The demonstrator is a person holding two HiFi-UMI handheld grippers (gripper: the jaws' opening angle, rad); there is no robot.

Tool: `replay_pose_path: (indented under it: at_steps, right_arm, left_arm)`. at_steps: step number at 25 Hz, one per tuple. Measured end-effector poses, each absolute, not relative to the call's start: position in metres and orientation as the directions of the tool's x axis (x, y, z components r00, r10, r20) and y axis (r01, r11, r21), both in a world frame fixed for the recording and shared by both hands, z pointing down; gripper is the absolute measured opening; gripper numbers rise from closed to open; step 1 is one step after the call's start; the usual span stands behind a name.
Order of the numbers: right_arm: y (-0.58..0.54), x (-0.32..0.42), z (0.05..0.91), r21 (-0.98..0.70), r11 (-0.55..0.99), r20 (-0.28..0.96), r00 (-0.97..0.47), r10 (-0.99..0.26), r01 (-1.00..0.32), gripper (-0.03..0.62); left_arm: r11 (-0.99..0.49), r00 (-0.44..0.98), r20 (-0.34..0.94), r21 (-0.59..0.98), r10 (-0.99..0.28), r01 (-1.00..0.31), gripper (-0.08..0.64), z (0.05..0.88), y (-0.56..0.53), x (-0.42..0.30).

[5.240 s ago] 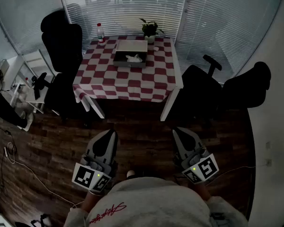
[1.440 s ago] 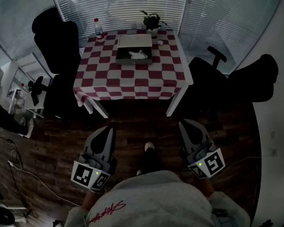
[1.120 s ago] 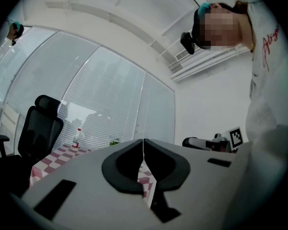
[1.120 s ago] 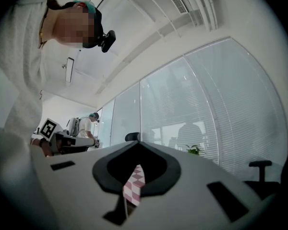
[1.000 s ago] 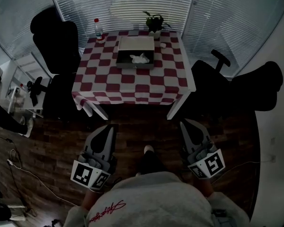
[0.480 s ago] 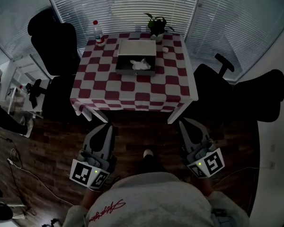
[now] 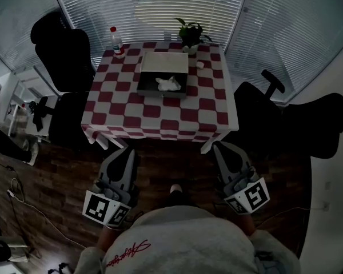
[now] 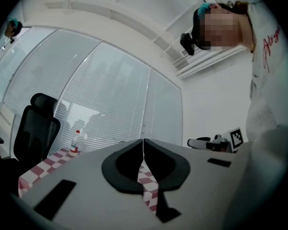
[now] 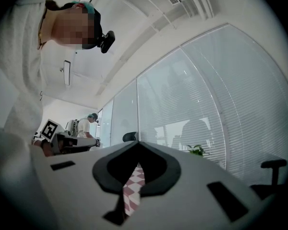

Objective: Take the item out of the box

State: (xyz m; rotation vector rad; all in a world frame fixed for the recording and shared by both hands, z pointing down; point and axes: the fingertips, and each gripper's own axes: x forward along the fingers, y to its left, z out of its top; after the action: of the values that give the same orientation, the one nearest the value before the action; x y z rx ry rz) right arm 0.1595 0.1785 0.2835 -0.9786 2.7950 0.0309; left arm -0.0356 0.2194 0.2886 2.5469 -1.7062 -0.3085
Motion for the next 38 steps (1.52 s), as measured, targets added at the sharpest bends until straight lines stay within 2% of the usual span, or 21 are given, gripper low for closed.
replay_pose_path:
  at_steps: [20, 38]
  right_arm:
    - [0.11, 0.174, 0.29, -0.043, 0.814, -0.163, -0.8, -0.577, -0.579, 0.011]
    - [0.12, 0.164, 0.283, -0.06, 0.796, -0.171, -0.78, -0.602, -0.602, 0.011]
  left_arm:
    - [-0.335, 0.314, -0.15, 0.14, -0.937, -0.932, 0.017, 0.286, 0.155, -0.026]
    - [-0.358, 0.34, -0.136, 0.142, -0.93, -0.923, 0.017, 0.282, 0.161, -0.039]
